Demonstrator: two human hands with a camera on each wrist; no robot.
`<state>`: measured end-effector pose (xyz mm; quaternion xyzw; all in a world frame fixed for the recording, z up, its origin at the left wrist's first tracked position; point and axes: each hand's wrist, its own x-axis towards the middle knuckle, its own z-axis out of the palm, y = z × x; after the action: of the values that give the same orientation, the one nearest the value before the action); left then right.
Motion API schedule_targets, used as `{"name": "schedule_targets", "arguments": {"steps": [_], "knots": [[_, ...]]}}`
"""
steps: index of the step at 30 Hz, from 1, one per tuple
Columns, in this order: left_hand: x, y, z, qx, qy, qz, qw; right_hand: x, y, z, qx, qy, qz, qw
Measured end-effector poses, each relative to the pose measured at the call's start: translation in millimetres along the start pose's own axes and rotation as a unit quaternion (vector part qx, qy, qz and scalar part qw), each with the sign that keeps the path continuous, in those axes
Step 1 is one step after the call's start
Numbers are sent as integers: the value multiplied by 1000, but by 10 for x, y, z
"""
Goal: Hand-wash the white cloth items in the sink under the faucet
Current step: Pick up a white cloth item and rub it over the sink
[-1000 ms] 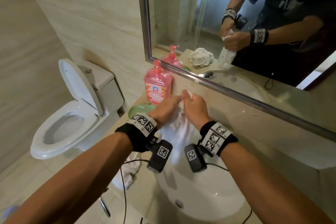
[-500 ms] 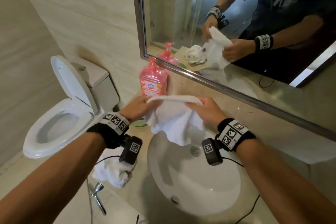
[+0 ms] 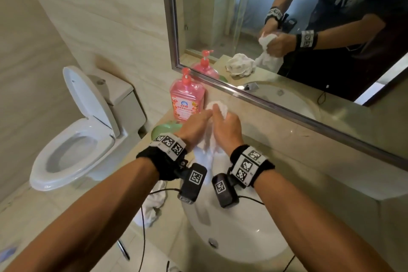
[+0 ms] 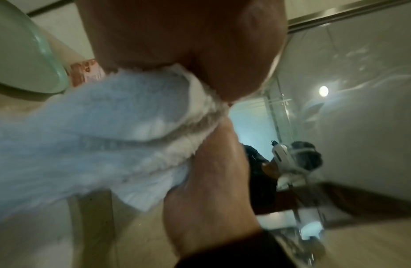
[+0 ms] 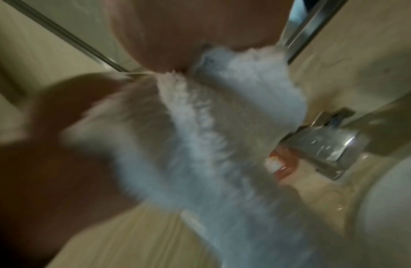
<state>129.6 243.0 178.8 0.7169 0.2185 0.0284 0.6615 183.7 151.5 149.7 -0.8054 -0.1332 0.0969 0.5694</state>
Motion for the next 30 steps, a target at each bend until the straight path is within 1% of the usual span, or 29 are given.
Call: {"name": "schedule_targets", "arguments": {"steps": [1, 2, 3, 4, 5, 7, 8, 9, 10, 11, 12, 13, 14, 15, 16, 17, 18, 19, 20, 21, 22, 23, 25, 26, 27, 29, 30], "knots": [[-16, 0, 3, 7, -27, 12, 1000, 78, -4, -85, -10, 3, 12, 1000], [-24, -1, -28, 25, -54, 17, 998, 144, 1, -176, -35, -17, 6, 999], [-27, -2, -94, 64, -83, 14, 994, 177, 17, -254, -67, -50, -11, 996], [-11, -3, -195, 126, -108, 14, 986, 190, 24, -314, -98, -82, -36, 991], [11, -7, -307, 221, -125, 21, 967, 202, 28, -358, -127, -113, -64, 983], [33, -58, -514, 414, -140, 33, 899, 198, 27, -466, -172, -188, -99, 962], [39, -93, -591, 467, -145, 34, 871, 211, 32, -529, -202, -234, -116, 944], [45, -126, -657, 493, -148, 33, 856, 218, 41, -589, -247, -278, -131, 919], [49, -161, -722, 497, -149, 31, 855, 216, 57, -641, -294, -306, -135, 895], [39, -180, -779, 480, -151, 32, 863, 217, 96, -686, -319, -311, -126, 886], [40, -195, -822, 449, -148, 38, 880, 228, 163, -736, -308, -304, -106, 895], [43, -206, -844, 411, -137, 52, 900, 232, 226, -787, -250, -291, -63, 922], [44, -222, -850, 371, -118, 67, 919, 223, 256, -821, -160, -270, -9, 949], [27, -230, -830, 326, -99, 76, 937, 215, 271, -813, -79, -237, 29, 968], [19, -240, -773, 277, -79, 74, 955, 198, 275, -763, -24, -188, 46, 981], [12, -239, -688, 220, -58, 63, 972, 163, 260, -667, 0, -134, 38, 990], [27, -224, -586, 159, -35, 43, 986, 98, 226, -529, 3, -85, 12, 996], [48, -198, -472, 90, -14, 19, 996, 19, 189, -381, 0, -51, -17, 999], [76, -162, -357, 18, 0, -4, 1000, -58, 146, -236, -2, -41, -43, 998], [93, -125, -246, -42, 9, -24, 999, -121, 98, -121, 2, -55, -58, 997], [103, -94, -151, -74, 16, -36, 996, -143, 42, -54, 17, -64, -58, 996], [104, -70, -85, -79, 20, -39, 996, -125, -11, -36, 38, -55, -39, 997], [69, -43, -17, -70, 3, -36, 997, -30, -45, -61, 80, -14, 18, 997], [52, -37, -14, -69, -4, -38, 997, -29, -57, -61, 84, -8, 29, 996], [53, -27, -19, -73, -3, -41, 997, -55, -60, -41, 73, -14, 23, 997], [72, -16, -41, -79, 21, -47, 996, -132, -22, 37, 50, -40, -12, 998], [65, -6, -45, -85, 19, -46, 995, -128, -10, 37, 47, -40, -15, 998]]}}
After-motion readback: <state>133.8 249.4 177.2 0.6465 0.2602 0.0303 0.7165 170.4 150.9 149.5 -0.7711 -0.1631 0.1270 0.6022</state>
